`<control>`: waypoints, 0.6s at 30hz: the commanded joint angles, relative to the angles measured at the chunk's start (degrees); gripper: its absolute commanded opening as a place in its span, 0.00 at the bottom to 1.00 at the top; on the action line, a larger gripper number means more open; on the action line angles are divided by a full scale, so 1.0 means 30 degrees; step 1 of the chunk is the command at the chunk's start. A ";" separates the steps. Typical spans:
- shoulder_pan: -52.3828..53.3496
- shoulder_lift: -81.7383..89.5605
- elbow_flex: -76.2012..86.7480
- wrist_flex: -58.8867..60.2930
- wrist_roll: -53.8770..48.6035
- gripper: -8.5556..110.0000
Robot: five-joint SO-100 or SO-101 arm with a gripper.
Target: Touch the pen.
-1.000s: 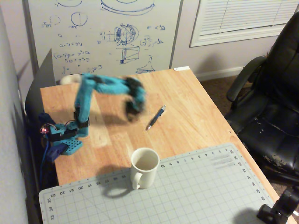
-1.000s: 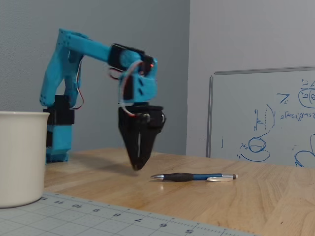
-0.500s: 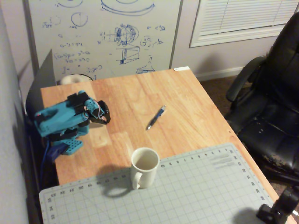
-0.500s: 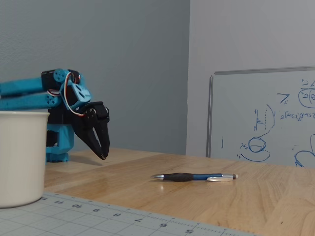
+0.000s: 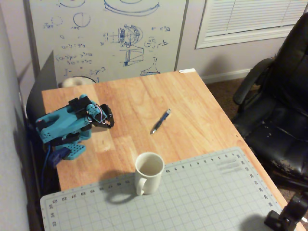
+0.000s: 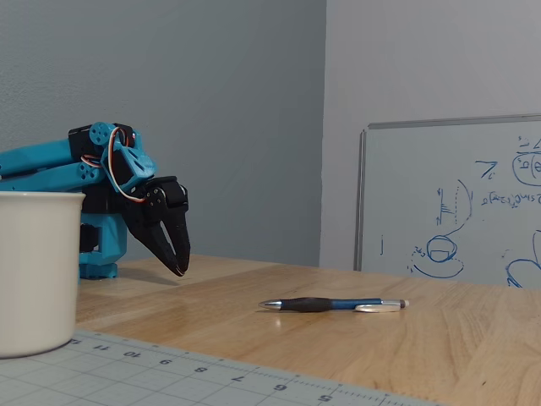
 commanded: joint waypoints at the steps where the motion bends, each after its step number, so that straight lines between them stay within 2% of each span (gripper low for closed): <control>1: -0.0234 0.0645 -0.0645 -0.0293 0.0176 0.08; 7: -0.0498 0.0410 -0.2607 -0.0293 0.0029 0.08; 14: -0.1963 0.0352 -0.4395 -0.0293 -0.3252 0.08; 18: -0.1641 0.0117 -0.4893 -0.1201 -0.3662 0.08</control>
